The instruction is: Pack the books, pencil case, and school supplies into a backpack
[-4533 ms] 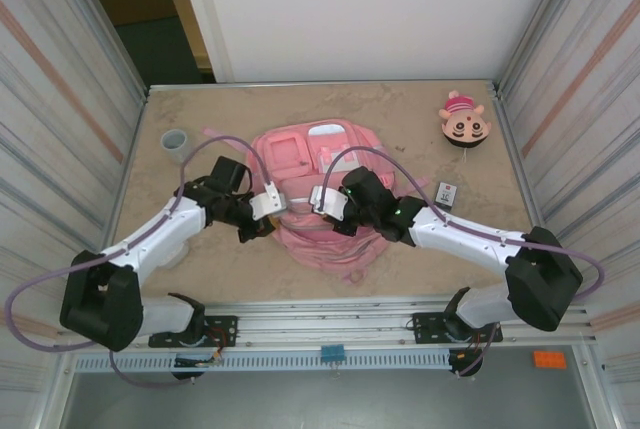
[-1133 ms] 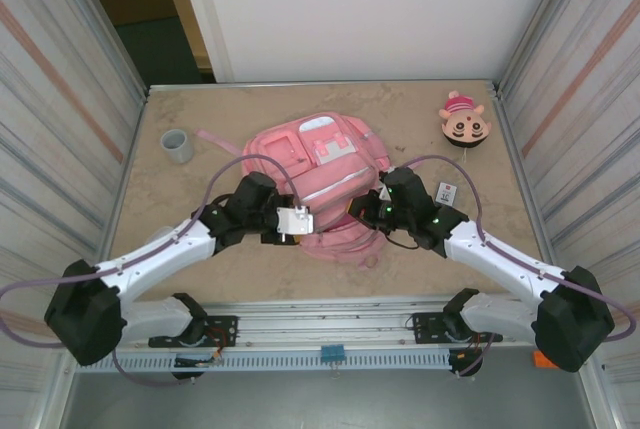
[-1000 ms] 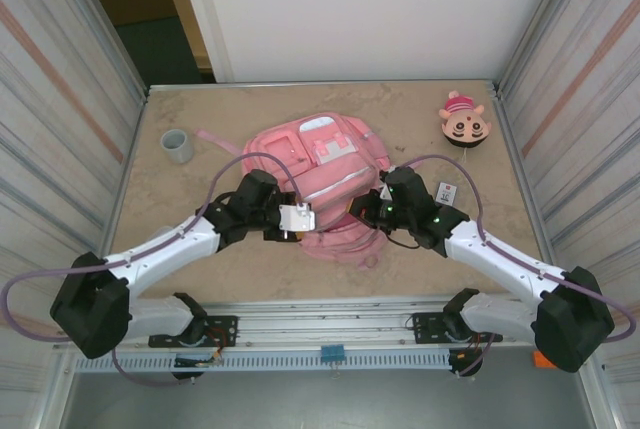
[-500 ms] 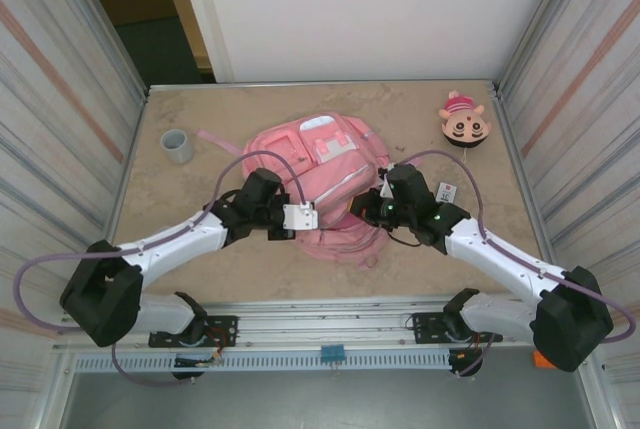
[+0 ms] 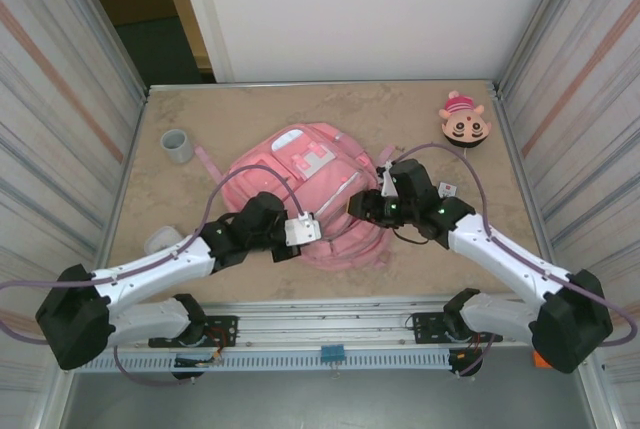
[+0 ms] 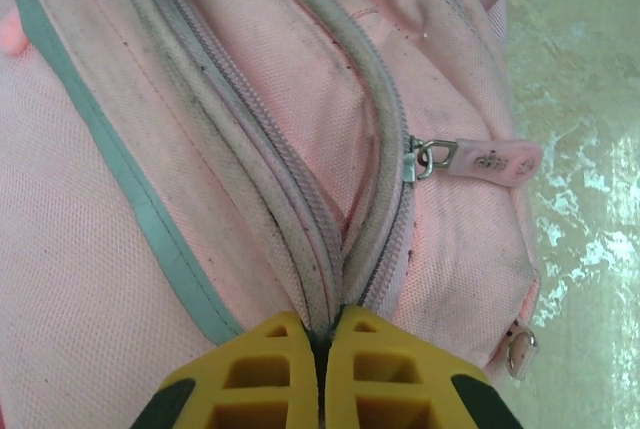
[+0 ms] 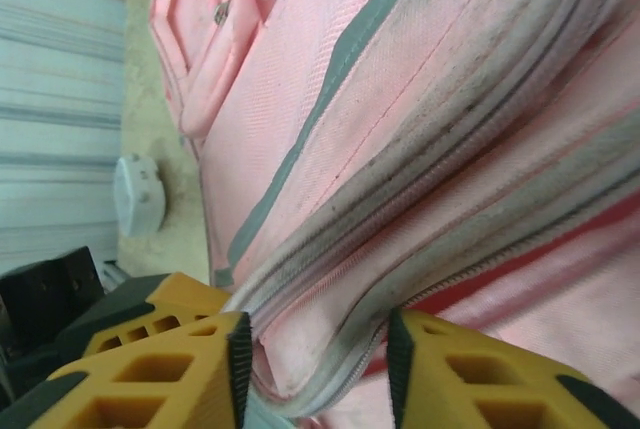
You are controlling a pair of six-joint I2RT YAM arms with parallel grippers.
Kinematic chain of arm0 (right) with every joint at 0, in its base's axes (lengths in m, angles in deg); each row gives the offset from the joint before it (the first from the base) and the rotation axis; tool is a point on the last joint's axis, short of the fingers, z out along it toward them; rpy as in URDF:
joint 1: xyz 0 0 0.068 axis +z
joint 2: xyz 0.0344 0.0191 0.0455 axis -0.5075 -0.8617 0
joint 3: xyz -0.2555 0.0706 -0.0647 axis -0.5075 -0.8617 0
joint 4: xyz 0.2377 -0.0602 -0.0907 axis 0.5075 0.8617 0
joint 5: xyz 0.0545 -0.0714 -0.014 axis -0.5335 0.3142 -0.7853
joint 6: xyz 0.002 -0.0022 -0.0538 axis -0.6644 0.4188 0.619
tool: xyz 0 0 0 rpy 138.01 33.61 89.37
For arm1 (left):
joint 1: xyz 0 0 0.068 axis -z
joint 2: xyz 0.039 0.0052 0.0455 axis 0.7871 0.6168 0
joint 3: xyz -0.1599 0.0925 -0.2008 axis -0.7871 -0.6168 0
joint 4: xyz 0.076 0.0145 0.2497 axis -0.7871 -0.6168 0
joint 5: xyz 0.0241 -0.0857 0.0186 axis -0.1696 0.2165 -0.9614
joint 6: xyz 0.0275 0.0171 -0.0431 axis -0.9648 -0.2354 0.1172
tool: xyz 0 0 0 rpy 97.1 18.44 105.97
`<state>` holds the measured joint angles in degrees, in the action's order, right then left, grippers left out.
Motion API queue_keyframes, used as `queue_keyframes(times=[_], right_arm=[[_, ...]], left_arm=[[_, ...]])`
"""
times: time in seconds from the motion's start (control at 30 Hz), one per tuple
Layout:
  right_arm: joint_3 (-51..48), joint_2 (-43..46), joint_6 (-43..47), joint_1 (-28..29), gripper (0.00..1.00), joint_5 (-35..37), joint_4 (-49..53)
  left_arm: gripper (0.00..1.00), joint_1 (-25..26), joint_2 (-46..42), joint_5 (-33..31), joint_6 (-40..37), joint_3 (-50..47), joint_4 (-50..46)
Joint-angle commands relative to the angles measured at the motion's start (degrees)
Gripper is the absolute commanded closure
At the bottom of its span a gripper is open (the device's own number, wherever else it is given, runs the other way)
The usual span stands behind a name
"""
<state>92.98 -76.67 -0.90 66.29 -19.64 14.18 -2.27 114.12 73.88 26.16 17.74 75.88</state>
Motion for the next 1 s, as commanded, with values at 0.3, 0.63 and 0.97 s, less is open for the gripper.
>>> queue_keyframes(times=[0.3, 0.63, 0.97], right_arm=[[-4.7, 10.7, 4.2, 19.7, 0.57, 17.1, 5.8], [-0.9, -4.9, 8.7, 23.4, 0.57, 17.2, -1.5], [2.2, -10.2, 10.0, 23.5, 0.82, 21.8, 3.1]], left_arm=[[1.0, -2.4, 3.0, 5.4, 6.6, 3.6, -1.1], [1.0, -4.3, 2.5, 7.3, 7.1, 4.0, -2.1], [1.0, -5.3, 2.0, 7.1, 6.8, 3.9, -2.0]])
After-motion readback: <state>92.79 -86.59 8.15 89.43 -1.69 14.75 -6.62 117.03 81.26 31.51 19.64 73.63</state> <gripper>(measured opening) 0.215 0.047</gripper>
